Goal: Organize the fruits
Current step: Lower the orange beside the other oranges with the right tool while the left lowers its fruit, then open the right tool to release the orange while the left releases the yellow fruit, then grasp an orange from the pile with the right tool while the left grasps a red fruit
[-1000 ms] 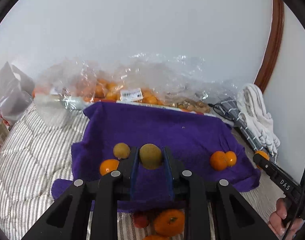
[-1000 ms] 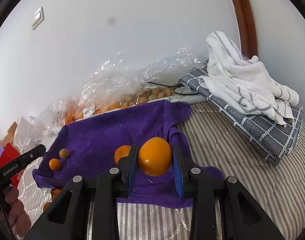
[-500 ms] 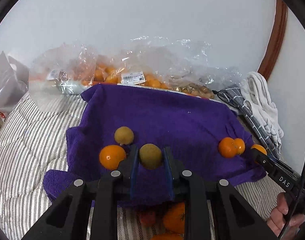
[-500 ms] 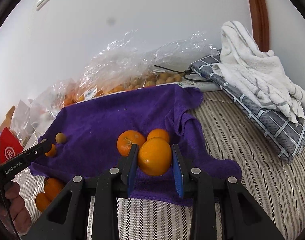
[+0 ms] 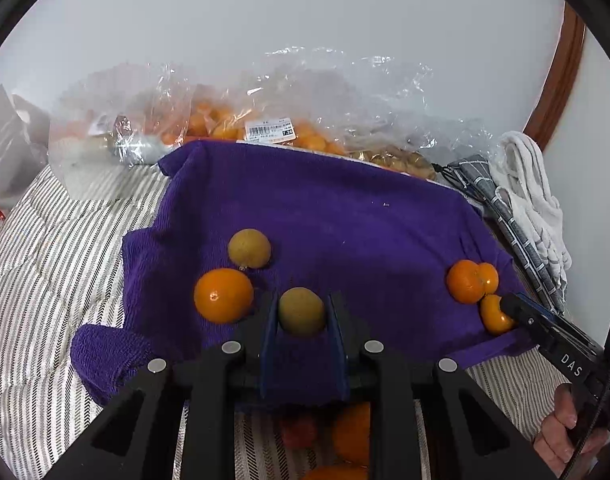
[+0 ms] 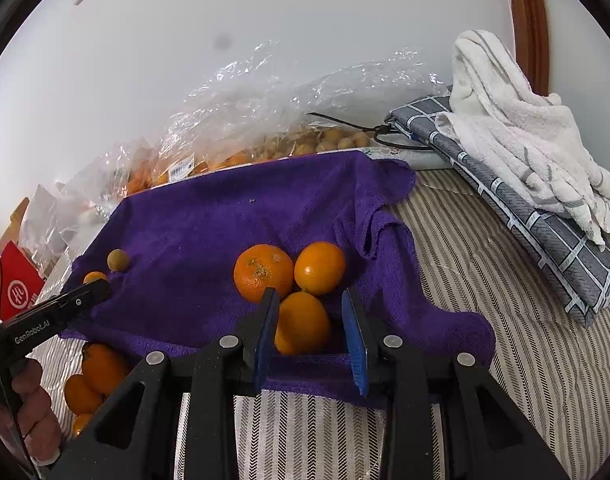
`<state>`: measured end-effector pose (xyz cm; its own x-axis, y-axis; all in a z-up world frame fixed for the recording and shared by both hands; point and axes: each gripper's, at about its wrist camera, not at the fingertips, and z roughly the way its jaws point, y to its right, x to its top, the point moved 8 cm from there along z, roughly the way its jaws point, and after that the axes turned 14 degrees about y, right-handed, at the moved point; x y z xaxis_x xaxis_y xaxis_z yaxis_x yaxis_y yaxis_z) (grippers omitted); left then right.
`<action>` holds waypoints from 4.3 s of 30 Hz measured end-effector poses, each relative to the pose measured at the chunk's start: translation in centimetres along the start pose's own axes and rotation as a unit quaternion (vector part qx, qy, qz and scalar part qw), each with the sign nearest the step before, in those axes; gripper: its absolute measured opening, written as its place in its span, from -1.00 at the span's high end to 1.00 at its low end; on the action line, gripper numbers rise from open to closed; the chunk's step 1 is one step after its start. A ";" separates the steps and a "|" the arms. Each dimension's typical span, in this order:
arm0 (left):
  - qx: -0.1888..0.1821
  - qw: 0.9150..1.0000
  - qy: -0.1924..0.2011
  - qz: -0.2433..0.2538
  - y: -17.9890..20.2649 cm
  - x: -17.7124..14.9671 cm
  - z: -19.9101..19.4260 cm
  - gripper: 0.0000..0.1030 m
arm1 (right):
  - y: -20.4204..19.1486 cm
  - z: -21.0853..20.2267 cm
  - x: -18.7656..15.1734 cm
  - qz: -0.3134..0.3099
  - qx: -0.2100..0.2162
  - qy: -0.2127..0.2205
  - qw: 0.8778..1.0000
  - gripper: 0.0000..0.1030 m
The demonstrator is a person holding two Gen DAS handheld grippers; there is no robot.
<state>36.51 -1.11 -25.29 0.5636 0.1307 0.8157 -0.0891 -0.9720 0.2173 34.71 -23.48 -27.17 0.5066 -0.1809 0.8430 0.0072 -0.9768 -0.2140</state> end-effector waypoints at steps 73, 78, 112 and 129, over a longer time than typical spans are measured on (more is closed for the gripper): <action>-0.011 0.999 0.031 0.029 0.7 -0.2 -2.1 0.33 | -4.6 -2.2 -0.7 -0.054 0.056 0.001 0.997 0.24; -0.010 0.999 0.032 0.024 0.4 -0.2 -2.2 0.33 | -5.5 -2.3 -1.2 -0.062 0.077 -0.007 0.995 0.24; 0.066 0.997 0.035 -0.017 -6.7 -1.9 -6.0 0.13 | -12.6 -5.5 -4.7 -0.112 0.203 -0.060 0.971 0.14; 0.067 0.998 0.006 -0.021 -8.6 -3.9 -7.8 0.13 | -16.1 -6.5 -8.7 -0.109 0.148 -0.108 0.977 0.11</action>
<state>28.63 8.21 -26.18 0.5553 0.1728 0.8135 0.0444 -0.9829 0.1785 24.57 -6.94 -27.81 0.6351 0.0872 0.7675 0.3686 -0.9074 -0.2019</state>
